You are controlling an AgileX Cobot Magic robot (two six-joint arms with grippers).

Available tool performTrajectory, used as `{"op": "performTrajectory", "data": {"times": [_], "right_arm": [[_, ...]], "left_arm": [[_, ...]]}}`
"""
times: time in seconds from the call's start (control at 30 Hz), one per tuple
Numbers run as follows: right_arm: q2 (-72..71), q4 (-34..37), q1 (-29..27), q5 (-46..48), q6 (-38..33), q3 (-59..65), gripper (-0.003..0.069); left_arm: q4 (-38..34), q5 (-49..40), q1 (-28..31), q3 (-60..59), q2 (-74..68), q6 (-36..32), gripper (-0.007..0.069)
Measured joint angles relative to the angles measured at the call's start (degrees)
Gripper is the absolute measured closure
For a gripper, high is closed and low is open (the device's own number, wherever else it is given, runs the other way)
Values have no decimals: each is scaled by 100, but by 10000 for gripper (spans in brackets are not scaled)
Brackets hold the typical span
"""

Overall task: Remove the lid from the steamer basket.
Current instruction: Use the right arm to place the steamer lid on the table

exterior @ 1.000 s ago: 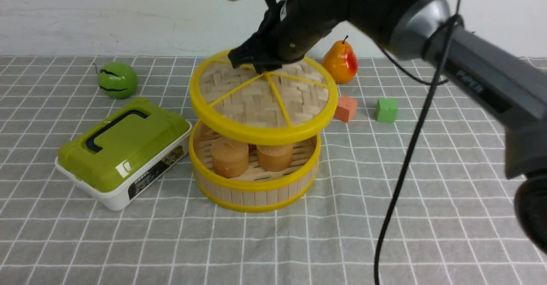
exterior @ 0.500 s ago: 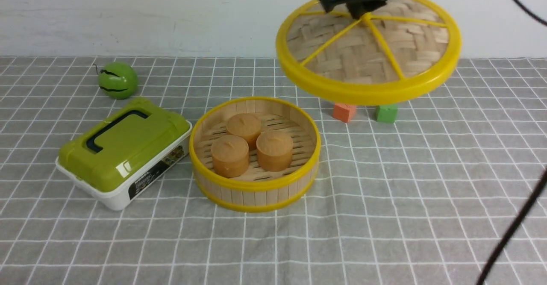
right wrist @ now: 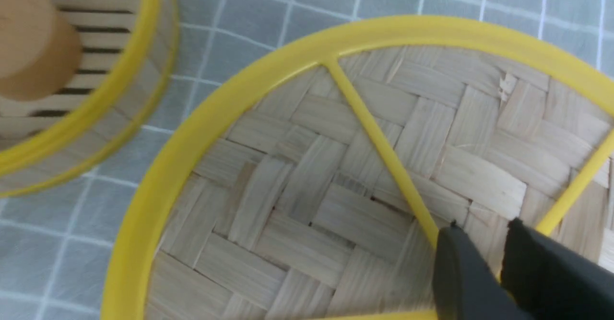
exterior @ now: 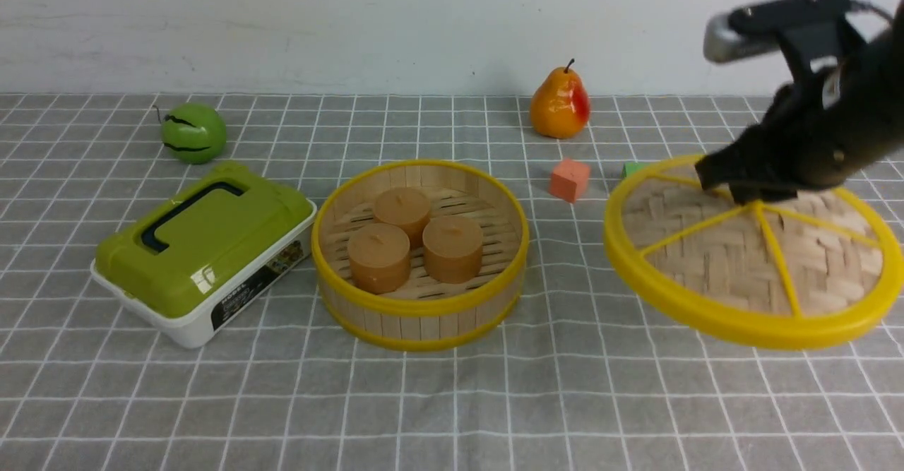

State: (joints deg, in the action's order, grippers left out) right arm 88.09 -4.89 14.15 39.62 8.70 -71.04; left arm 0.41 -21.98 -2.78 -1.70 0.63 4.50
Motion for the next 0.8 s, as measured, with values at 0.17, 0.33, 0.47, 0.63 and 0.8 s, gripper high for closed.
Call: {"op": "performTrajectory", "data": {"times": [0.17, 0.33, 0.47, 0.63, 0.8], "right_arm": [[341, 2, -306, -1183, 143, 682, 575], [676, 2, -326, -2245, 143, 694, 575], [927, 2, -326, -2559, 143, 694, 575], [1277, 2, -326, -2536, 143, 694, 562], [1536, 2, -326, -2570, 197, 694, 461]], "left_arm": [[0, 0, 0, 0, 0, 0, 386], [0, 0, 0, 0, 0, 0, 386], [0, 0, 0, 0, 0, 0, 386], [0, 0, 0, 0, 0, 0, 386], [0, 0, 0, 0, 0, 0, 386]]}}
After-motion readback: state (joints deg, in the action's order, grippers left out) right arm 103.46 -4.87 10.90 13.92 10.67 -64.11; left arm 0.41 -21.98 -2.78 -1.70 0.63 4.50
